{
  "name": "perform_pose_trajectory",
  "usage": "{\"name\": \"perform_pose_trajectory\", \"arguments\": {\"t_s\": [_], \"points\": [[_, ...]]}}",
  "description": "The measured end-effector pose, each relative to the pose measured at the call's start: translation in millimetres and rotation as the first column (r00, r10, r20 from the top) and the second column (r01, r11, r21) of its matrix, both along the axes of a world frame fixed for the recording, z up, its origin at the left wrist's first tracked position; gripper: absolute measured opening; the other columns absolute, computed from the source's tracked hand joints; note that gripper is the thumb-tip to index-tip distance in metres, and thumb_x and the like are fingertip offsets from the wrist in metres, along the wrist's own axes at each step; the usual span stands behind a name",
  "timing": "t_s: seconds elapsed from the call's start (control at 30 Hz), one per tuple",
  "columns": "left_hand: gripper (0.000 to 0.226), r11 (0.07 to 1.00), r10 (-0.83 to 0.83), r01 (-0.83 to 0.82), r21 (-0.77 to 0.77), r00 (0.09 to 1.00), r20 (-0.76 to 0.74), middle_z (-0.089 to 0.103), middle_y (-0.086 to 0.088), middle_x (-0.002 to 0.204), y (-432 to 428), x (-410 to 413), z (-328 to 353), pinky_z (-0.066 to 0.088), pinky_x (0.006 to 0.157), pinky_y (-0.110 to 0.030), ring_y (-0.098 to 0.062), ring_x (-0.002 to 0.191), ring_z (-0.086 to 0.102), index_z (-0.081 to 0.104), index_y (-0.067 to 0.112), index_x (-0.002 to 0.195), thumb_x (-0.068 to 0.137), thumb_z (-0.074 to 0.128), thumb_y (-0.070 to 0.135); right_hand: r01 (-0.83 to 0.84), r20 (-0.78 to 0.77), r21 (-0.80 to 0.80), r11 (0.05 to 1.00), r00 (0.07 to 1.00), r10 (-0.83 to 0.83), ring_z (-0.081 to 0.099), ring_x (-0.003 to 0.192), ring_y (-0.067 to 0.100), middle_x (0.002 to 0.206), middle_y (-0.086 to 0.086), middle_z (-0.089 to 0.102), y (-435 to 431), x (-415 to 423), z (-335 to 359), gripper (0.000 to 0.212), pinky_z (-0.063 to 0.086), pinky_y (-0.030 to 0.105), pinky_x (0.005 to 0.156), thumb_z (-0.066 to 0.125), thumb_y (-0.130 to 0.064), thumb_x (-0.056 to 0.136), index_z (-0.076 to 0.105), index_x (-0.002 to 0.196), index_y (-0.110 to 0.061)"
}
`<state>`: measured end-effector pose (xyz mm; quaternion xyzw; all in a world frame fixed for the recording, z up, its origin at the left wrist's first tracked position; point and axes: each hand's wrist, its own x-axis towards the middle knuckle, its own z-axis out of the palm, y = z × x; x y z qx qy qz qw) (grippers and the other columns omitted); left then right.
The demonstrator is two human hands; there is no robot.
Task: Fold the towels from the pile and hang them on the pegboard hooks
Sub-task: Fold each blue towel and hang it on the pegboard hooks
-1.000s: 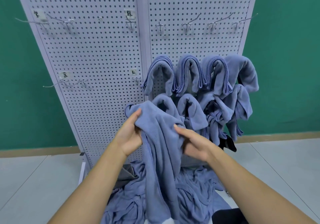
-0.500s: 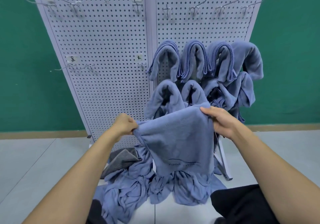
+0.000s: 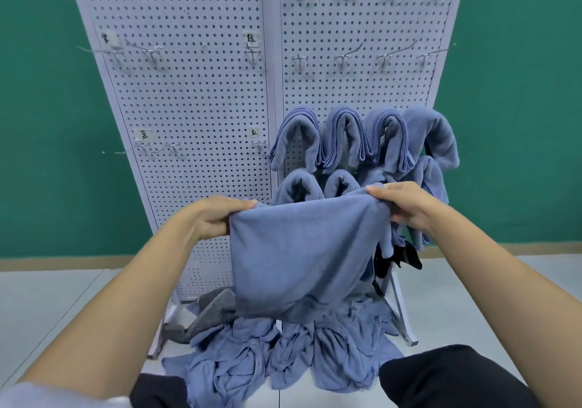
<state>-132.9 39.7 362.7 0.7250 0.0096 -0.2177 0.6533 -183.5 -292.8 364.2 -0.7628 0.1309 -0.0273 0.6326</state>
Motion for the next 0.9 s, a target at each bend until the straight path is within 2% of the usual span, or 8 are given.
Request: {"name": "perform_pose_trajectory", "arguments": {"t_s": [0.17,0.27,0.4,0.47,0.53,0.63,0.77,0.9], "points": [[0.017,0.946,0.077,-0.121,0.301,0.985,0.152,0.064,-0.008,0.078,4,0,11,0.053,0.076,-0.032,-0.018,0.071,0.059,0.058,0.005,0.073,0.088,0.065,0.006,-0.044,0.026,0.293,0.955,0.999,0.038,0.062,0.078,0.01,0.083,0.002,0.068,-6,-8,27,0.003,0.055,0.021,0.061,0.065,-0.01,0.088,0.067,0.09,-0.008],[0.008,0.89,0.098,-0.163,0.426,0.98,0.172,0.065,-0.012,0.077,7,5,11,0.057,0.066,-0.03,-0.018,0.064,0.058,0.064,-0.002,0.085,0.087,0.065,0.006,-0.082,0.073,0.28,0.957,0.995,0.064,0.066,0.067,0.007,0.077,0.0,0.069,-12,-11,33,0.003,0.054,0.017,0.056,0.064,-0.009,0.088,0.067,0.087,-0.01],[0.018,0.961,0.142,-0.156,0.23,0.987,0.078,0.063,-0.013,0.087,7,-2,20,0.053,0.083,-0.041,-0.029,0.087,0.063,0.058,0.0,0.108,0.097,0.052,0.013,-0.028,0.139,0.131,0.991,0.99,0.009,0.057,0.056,0.006,0.068,-0.004,0.064,-19,-9,34,0.008,0.049,0.02,0.057,0.07,-0.021,0.085,0.067,0.078,-0.019],[0.021,0.978,0.141,-0.144,0.152,0.99,0.032,0.063,-0.012,0.094,6,-3,25,0.047,0.093,-0.046,-0.033,0.097,0.06,0.058,0.006,0.099,0.1,0.046,0.023,0.03,0.143,0.022,0.999,0.989,-0.033,0.05,0.055,0.008,0.065,-0.003,0.058,-23,-8,33,0.015,0.045,0.023,0.061,0.072,-0.028,0.084,0.066,0.073,-0.019],[0.031,0.983,0.139,-0.139,0.12,0.99,0.01,0.064,-0.009,0.093,5,-2,27,0.043,0.096,-0.046,-0.031,0.091,0.06,0.056,0.01,0.091,0.103,0.038,0.031,0.068,0.144,-0.029,0.997,0.987,-0.064,0.051,0.063,0.015,0.07,0.003,0.059,-25,-7,33,0.02,0.048,0.028,0.066,0.073,-0.031,0.082,0.066,0.07,-0.018],[0.036,0.982,0.188,-0.188,0.022,0.982,0.0,0.065,-0.005,0.083,2,0,29,0.046,0.091,-0.041,-0.022,0.079,0.059,0.055,0.011,0.088,0.104,0.033,0.034,0.106,0.147,-0.066,0.992,0.985,-0.095,0.052,0.071,0.02,0.078,0.01,0.06,-26,-6,33,0.021,0.051,0.031,0.068,0.075,-0.031,0.081,0.067,0.071,-0.015],[0.028,0.97,0.185,-0.188,-0.158,0.982,-0.028,0.068,0.002,0.058,0,-1,39,0.047,0.068,-0.031,-0.015,0.074,0.057,0.058,0.011,0.083,0.101,0.044,0.028,0.153,0.152,-0.035,0.988,0.978,-0.146,0.053,0.059,0.013,0.07,0.004,0.059,-22,-4,40,0.019,0.053,0.019,0.052,0.074,-0.03,0.082,0.068,0.081,-0.012],[0.007,0.962,0.157,-0.155,-0.226,0.988,-0.012,0.065,-0.003,0.086,5,-1,50,0.055,0.066,-0.027,-0.013,0.078,0.06,0.061,0.008,0.089,0.094,0.056,0.01,0.103,0.177,0.167,0.981,0.975,-0.133,0.055,0.067,0.015,0.084,0.006,0.061,-26,-1,47,0.039,0.054,0.022,0.055,0.075,-0.017,0.081,0.059,0.116,-0.013]]}}
